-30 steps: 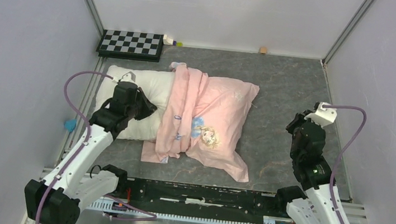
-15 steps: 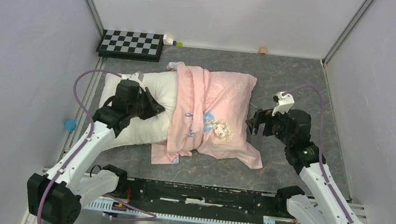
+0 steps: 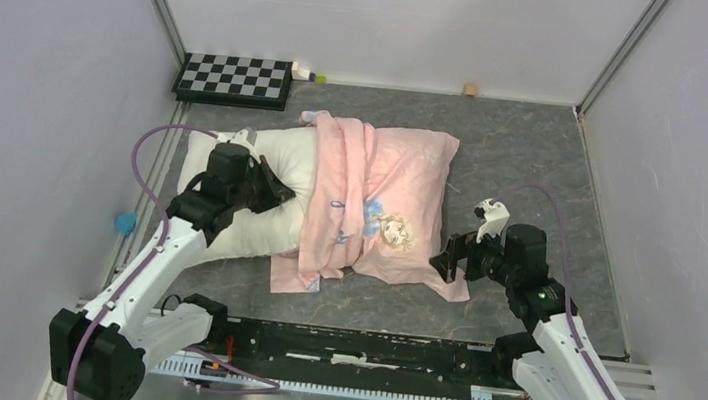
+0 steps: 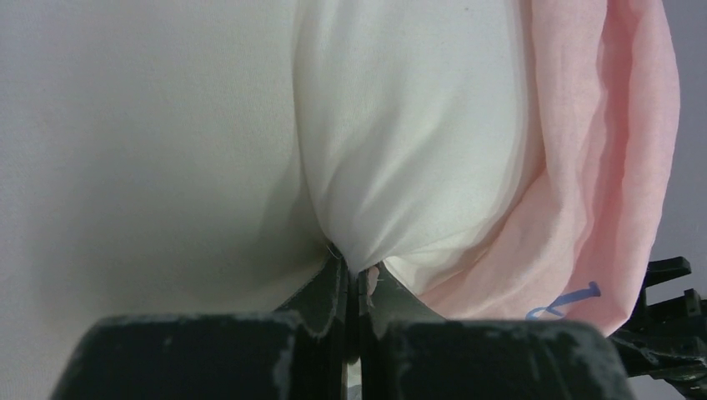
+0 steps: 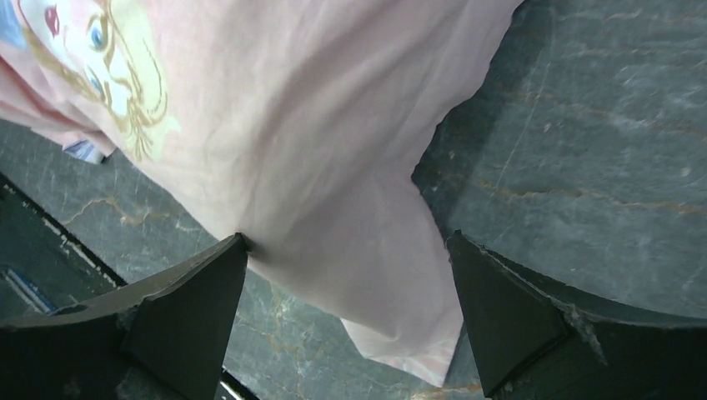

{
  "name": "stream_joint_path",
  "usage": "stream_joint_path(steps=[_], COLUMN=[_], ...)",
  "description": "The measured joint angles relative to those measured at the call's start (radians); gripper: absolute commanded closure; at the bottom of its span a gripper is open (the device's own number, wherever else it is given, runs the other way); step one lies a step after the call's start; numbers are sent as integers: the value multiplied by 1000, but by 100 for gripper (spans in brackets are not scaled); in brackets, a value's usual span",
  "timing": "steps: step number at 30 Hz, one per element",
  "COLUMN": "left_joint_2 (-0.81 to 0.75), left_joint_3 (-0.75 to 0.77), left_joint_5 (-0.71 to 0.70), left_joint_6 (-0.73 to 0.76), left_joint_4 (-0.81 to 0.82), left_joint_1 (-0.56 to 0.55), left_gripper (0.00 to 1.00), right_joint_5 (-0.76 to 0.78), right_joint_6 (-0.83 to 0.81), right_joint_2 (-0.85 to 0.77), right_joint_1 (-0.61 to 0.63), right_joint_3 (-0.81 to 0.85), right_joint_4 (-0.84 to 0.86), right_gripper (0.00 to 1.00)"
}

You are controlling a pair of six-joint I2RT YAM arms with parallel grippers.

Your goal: Remove the pillowcase from the pillow

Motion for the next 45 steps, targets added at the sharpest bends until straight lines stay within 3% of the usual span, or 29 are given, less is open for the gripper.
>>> stream_joint_path(steps=[11, 13, 15, 18, 19, 27, 38, 45], left_joint_2=[-8, -12, -15, -18, -18, -38, -73, -68], left_joint_3=[-4, -5, -5, -5, -5, 13, 202, 236], left_joint_5=[-29, -35, -42, -48, -49, -106, -342, -365], left_joint_6=[-3, -3, -3, -3, -3, -1, 123, 156], left_joint_4=[8, 8, 8, 8, 7, -51, -277, -324], left_joint_1=[0, -2, -4, -5, -5, -7, -16, -28], left_gripper=[98, 98, 98, 98, 98, 98, 98, 98], right_joint_5=[-90, -105, -113, -115, -109, 103, 743, 1052], right_joint_6=[63, 72, 84, 108, 122, 200, 281, 367], right_joint_2=[-2, 10, 28, 45, 46, 27, -11, -132], right_joint_1=[0, 0, 0, 0, 0, 1, 16, 27], right_joint_3=[-155, -177, -192, -202, -203, -177, 111, 131], right_joint_4=[4, 21, 34, 64, 77, 148, 124, 55], right_gripper=[2, 15, 36, 88, 99, 100, 100, 100])
